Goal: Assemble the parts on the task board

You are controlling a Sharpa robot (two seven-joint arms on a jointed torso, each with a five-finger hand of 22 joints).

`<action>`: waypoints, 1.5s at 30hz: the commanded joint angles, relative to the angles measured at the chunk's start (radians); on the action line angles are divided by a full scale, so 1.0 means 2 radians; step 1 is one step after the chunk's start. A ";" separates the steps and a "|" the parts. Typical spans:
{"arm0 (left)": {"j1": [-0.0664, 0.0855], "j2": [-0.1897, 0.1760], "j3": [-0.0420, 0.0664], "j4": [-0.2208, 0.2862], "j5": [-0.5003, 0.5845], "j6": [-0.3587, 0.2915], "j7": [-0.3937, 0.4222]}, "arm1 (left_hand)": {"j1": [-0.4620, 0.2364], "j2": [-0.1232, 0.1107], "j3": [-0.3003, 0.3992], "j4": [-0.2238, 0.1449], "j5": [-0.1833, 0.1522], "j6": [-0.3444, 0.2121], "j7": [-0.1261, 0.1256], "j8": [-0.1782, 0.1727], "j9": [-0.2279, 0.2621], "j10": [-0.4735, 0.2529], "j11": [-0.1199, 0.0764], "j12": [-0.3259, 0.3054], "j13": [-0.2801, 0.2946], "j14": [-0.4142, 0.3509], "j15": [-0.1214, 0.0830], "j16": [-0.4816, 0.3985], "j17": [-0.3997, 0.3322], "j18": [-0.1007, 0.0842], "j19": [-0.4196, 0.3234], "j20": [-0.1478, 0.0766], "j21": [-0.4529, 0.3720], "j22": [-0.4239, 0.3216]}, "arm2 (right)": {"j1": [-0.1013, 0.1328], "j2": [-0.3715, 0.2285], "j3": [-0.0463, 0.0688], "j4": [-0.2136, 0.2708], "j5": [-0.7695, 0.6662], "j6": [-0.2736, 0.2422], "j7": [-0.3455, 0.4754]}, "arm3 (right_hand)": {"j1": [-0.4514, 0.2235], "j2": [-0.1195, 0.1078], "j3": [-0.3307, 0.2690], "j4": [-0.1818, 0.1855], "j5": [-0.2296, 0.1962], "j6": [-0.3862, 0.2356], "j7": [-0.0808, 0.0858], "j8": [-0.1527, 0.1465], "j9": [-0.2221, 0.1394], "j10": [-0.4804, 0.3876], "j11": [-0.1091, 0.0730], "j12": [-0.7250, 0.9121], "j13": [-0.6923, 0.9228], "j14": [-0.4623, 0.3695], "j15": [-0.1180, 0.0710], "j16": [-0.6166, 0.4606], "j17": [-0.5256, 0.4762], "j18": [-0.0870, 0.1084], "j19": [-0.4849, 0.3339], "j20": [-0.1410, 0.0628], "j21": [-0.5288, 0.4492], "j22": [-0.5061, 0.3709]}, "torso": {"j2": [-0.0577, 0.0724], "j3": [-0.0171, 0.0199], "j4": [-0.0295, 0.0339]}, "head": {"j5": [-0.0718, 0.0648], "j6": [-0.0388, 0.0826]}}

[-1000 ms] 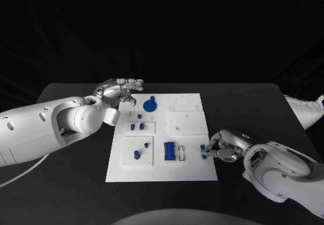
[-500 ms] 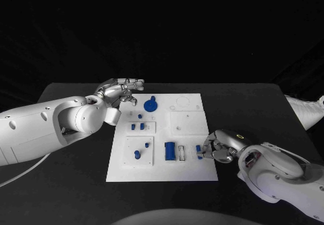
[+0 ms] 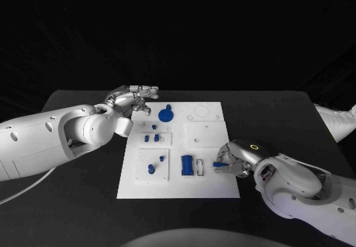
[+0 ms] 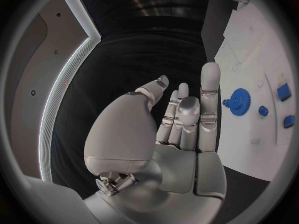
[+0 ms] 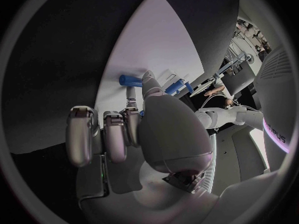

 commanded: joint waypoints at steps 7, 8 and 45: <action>0.000 0.001 0.000 0.000 -0.002 0.011 0.002 | 0.002 0.002 0.001 -0.002 0.002 -0.003 0.001 0.003 0.001 -0.005 0.000 0.003 0.000 -0.002 0.000 -0.001 -0.001 0.010 -0.003 0.000 -0.002 -0.001 | -0.007 0.009 -0.005 -0.010 -0.039 0.049 -0.021 | 0.002 0.002 0.006 -0.003 0.003 0.003 0.003 0.001 -0.004 0.003 -0.001 -0.002 0.065 0.050 0.000 -0.002 0.122 -0.002 0.010 0.001 -0.003 0.027 | -0.001 -0.0006 -0.0007 | 0.002 -0.001; 0.000 0.001 0.000 0.000 -0.002 0.011 0.002 | 0.002 0.002 0.001 -0.002 0.002 -0.004 0.001 0.003 0.001 -0.005 0.000 0.004 0.000 -0.002 0.000 -0.002 -0.001 0.010 -0.003 0.000 -0.002 -0.001 | -0.007 0.009 -0.005 -0.010 -0.039 0.050 -0.020 | 0.003 0.003 0.008 -0.004 0.005 0.004 0.003 0.001 -0.004 0.003 -0.001 -0.002 0.065 0.050 0.000 -0.002 0.122 -0.002 0.010 0.001 -0.003 0.028 | -0.001 -0.0006 -0.0009 | 0.002 -0.001; 0.000 -0.001 0.000 0.000 -0.002 0.012 0.002 | 0.002 0.002 0.001 -0.002 0.002 -0.004 0.000 0.004 0.001 -0.005 0.000 0.004 0.000 -0.003 0.000 -0.002 -0.002 0.010 -0.004 0.000 -0.003 -0.002 | -0.009 -0.007 -0.004 0.003 -0.072 0.048 -0.015 | -0.003 -0.010 0.044 -0.018 0.008 0.009 0.005 -0.016 -0.011 0.001 0.000 -0.005 0.063 0.050 0.000 -0.002 0.122 -0.002 0.011 0.001 -0.002 0.029 | -0.001 0.0001 -0.0005 | 0.004 -0.004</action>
